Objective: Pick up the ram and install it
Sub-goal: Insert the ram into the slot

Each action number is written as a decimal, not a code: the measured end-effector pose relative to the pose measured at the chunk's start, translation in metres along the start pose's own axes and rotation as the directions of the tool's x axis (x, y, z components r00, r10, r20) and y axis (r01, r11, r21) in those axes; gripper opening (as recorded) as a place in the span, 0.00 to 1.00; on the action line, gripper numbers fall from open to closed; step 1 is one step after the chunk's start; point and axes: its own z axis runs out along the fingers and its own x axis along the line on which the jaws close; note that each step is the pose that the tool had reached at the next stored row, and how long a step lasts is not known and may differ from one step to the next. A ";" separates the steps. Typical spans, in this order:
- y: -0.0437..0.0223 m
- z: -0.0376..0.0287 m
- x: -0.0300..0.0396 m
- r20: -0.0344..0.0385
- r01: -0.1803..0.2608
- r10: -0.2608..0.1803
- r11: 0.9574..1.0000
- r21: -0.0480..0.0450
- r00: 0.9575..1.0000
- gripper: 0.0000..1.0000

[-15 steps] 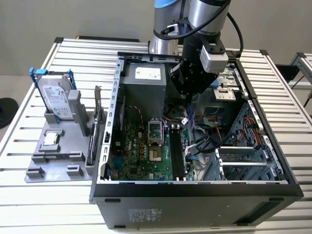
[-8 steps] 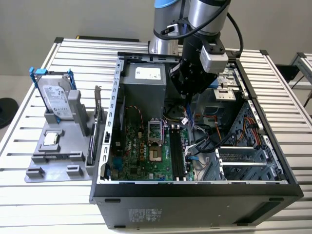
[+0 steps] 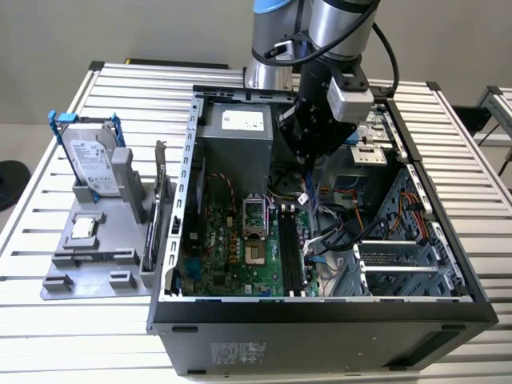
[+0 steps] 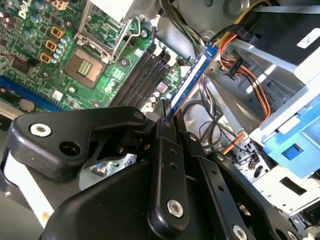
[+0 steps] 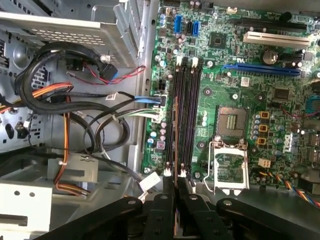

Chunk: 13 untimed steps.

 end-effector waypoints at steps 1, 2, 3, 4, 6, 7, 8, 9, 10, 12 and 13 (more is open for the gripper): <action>0.0003 0.0006 0.0000 0.000 -0.009 0.009 1.000 0.000 1.000 0.00; 0.0005 0.0013 0.0000 0.001 -0.019 0.019 1.000 0.001 1.000 0.00; 0.0006 0.0019 0.0000 0.001 -0.028 0.028 1.000 0.001 1.000 0.00; 0.0006 0.0024 0.0000 0.001 -0.036 0.036 0.999 0.001 0.999 0.00; 0.0007 0.0035 0.0000 0.002 -0.049 0.049 0.999 0.001 0.999 0.00; 0.0007 0.0042 0.0000 0.002 -0.054 0.054 0.999 0.001 0.999 0.00; 0.0009 0.0047 0.0000 0.002 -0.058 0.058 0.998 0.001 0.998 0.00; 0.0010 0.0053 0.0000 0.002 -0.061 0.061 0.998 0.001 0.998 0.00; 0.0010 0.0060 0.0000 0.002 -0.064 0.064 0.998 0.001 0.998 0.00; 0.0010 0.0076 0.0001 0.002 -0.069 0.069 0.998 0.001 0.998 0.00; 0.0010 0.0084 0.0001 0.002 -0.071 0.071 0.997 0.001 0.997 0.00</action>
